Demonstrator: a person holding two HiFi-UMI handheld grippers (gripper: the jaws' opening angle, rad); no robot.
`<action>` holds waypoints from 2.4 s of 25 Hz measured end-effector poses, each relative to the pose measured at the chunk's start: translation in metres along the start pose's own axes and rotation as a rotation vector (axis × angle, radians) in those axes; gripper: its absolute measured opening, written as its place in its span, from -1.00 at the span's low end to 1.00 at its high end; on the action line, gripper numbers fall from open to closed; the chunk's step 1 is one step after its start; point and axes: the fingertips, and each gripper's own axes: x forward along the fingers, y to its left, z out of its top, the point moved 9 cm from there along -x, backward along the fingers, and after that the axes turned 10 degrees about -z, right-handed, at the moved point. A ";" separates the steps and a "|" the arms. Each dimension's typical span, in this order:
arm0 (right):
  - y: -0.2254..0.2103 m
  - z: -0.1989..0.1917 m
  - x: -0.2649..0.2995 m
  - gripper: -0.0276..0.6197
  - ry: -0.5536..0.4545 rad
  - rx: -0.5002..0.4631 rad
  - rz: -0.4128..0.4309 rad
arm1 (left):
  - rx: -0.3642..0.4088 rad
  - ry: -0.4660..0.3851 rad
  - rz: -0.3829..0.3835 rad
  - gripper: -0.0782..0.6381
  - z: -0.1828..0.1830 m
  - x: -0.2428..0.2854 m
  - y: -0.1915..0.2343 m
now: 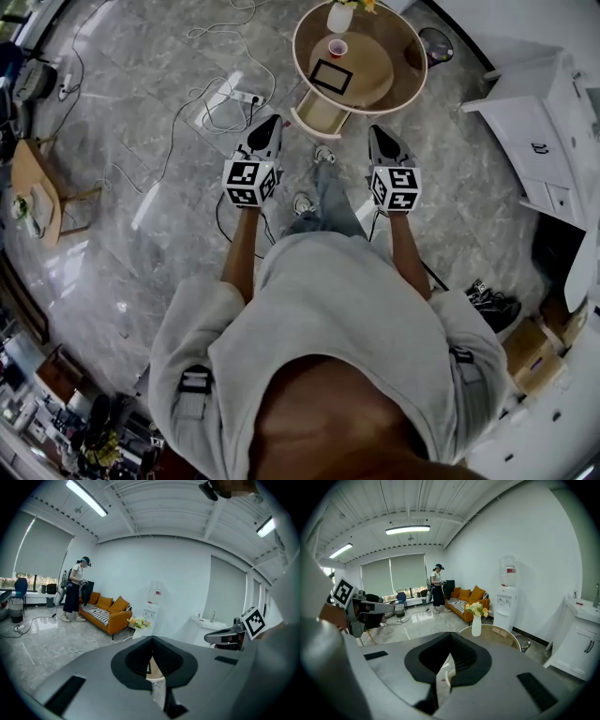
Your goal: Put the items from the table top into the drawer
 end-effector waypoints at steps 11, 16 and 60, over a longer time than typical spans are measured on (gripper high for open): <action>-0.039 -0.015 0.143 -0.84 0.092 0.019 0.145 | -0.039 0.152 0.172 -0.74 -0.021 0.088 0.063; -0.056 -0.041 0.196 -0.84 0.148 0.021 0.185 | -0.055 0.200 0.195 -0.74 -0.041 0.134 0.085; -0.029 -0.267 0.357 -0.84 -0.288 -0.452 0.176 | 0.088 -0.122 0.094 -0.74 -0.473 0.265 0.253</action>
